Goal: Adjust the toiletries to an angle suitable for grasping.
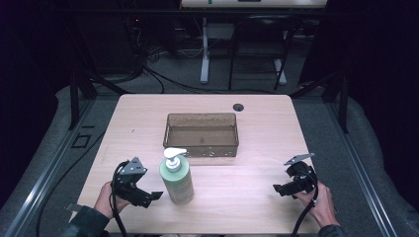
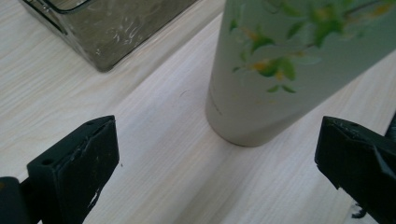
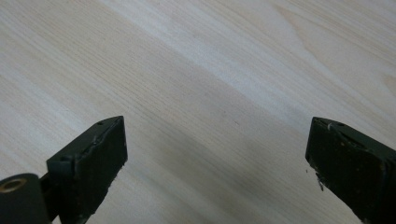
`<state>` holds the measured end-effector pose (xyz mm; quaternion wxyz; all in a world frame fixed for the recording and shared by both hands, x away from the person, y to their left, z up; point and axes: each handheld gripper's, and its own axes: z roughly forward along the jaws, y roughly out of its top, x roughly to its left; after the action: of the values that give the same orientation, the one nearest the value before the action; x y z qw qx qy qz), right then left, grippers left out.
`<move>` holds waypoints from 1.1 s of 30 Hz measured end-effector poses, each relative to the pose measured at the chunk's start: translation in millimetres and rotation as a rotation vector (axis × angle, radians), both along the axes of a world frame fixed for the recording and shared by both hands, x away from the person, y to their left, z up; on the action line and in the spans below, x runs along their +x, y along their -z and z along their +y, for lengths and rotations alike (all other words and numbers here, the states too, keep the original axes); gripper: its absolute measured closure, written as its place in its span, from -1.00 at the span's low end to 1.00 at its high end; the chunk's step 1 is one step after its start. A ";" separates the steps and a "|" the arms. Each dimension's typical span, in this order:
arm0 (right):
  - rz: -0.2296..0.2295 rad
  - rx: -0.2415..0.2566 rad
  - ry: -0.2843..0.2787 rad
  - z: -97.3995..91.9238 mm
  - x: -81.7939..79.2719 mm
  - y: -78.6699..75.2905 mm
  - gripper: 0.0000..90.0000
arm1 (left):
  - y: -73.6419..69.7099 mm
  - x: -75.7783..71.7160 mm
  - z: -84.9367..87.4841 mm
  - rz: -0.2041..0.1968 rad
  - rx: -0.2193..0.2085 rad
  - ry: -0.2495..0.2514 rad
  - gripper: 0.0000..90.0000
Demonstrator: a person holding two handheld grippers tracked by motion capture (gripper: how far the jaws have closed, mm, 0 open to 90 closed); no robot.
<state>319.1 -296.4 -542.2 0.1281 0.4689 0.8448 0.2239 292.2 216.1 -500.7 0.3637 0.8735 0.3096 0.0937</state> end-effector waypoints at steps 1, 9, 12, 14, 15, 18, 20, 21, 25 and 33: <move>0.005 0.002 -0.001 0.7 0.5 0.0 -0.89 | -1.7 -2.1 -0.3 -0.005 -0.010 0.007 -1.00; 0.007 0.001 -0.015 5.8 2.0 0.1 -0.87 | -8.1 -15.7 -11.6 -0.026 -0.038 0.035 -1.00; 0.008 0.003 -0.014 6.3 3.2 0.8 -0.87 | -11.1 -16.3 -14.0 -0.029 -0.072 0.027 -1.00; 0.009 0.001 -0.016 6.9 3.7 1.2 -0.87 | -12.5 -16.6 -16.0 -0.035 -0.086 0.019 -1.00; 0.011 0.006 -0.015 7.8 3.5 1.1 -0.87 | -13.3 -16.6 -17.0 -0.039 -0.092 0.022 -1.00; 0.010 0.001 -0.024 10.0 3.4 1.4 -0.87 | -15.6 -16.9 -21.0 -0.056 -0.110 0.019 -1.00; 0.012 0.004 -0.029 10.9 3.7 1.6 -0.87 | -16.7 -16.4 -24.1 -0.060 -0.113 0.015 -1.00; 0.017 0.007 -0.026 11.7 3.5 1.6 -0.87 | -17.0 -16.2 -25.8 -0.062 -0.122 0.017 -1.00; 0.012 0.003 -0.034 13.0 3.1 0.6 -0.87 | -20.6 -15.5 -29.7 -0.076 -0.159 0.015 -1.00; 0.007 0.004 -0.035 12.6 3.7 -0.1 -0.87 | -24.2 -11.0 -33.7 -0.098 -0.187 0.011 -1.00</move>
<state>322.8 -283.8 -542.1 0.1204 0.4552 0.8528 0.2260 281.2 182.4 -476.5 0.4587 0.8318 0.2942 0.1052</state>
